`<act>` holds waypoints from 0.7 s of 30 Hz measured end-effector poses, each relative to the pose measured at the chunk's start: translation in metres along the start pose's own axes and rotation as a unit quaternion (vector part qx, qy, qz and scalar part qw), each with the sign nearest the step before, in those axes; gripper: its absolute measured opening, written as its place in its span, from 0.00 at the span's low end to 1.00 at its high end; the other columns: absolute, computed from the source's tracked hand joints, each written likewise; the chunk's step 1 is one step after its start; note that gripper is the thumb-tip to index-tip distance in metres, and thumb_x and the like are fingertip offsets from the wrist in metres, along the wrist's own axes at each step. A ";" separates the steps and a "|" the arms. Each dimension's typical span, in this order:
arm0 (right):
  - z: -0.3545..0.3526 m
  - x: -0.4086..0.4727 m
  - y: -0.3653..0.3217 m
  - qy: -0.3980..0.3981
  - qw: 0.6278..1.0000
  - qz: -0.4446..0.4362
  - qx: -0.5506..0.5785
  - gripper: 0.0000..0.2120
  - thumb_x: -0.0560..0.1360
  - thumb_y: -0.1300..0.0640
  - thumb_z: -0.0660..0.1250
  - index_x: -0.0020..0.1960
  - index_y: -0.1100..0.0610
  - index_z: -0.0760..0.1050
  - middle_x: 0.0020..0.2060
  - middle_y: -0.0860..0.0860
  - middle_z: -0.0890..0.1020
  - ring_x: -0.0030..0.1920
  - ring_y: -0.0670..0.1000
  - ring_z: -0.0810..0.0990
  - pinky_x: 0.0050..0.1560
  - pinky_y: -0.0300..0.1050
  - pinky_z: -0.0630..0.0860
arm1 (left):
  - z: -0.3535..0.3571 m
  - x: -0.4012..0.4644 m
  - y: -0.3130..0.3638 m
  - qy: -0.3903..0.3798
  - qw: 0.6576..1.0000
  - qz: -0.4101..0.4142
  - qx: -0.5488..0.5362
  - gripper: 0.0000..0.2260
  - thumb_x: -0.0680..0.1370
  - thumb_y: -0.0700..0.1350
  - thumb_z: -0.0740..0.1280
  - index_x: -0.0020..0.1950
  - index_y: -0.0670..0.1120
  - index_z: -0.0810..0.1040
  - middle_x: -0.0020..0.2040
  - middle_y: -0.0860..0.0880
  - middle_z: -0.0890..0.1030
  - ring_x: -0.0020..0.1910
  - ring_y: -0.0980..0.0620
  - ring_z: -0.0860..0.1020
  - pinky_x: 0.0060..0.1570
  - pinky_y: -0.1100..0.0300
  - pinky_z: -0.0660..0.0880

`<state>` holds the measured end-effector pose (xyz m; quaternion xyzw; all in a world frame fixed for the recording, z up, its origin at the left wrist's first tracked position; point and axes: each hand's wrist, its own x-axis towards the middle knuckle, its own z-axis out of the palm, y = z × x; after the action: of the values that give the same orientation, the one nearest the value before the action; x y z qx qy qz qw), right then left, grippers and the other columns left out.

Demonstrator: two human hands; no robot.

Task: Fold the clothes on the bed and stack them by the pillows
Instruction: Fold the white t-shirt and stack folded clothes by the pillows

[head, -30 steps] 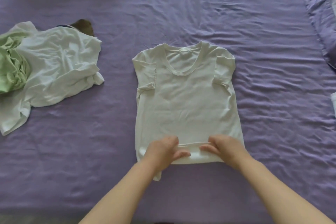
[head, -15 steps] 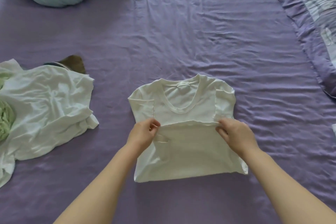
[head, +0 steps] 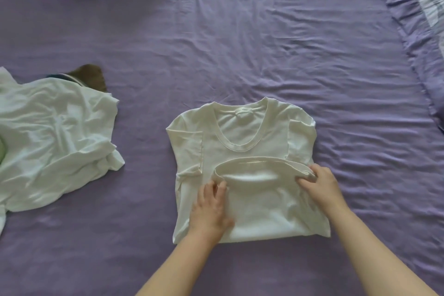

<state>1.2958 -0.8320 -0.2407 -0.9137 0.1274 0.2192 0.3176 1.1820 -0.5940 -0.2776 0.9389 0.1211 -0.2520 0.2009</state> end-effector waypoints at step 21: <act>-0.050 0.081 -0.052 0.130 0.972 -0.065 0.185 0.11 0.80 0.54 0.59 0.50 0.58 0.77 0.39 0.53 0.79 0.39 0.53 0.74 0.39 0.46 0.68 | -0.136 0.087 -0.017 0.270 0.851 -0.185 -0.412 0.10 0.82 0.50 0.55 0.52 0.48 0.74 0.45 0.51 0.78 0.47 0.47 0.75 0.46 0.53 0.71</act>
<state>1.4018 -0.8318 -0.2178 -0.8661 0.1464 0.0499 0.4753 1.3073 -0.5088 -0.2205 0.7613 0.4350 0.0513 0.4781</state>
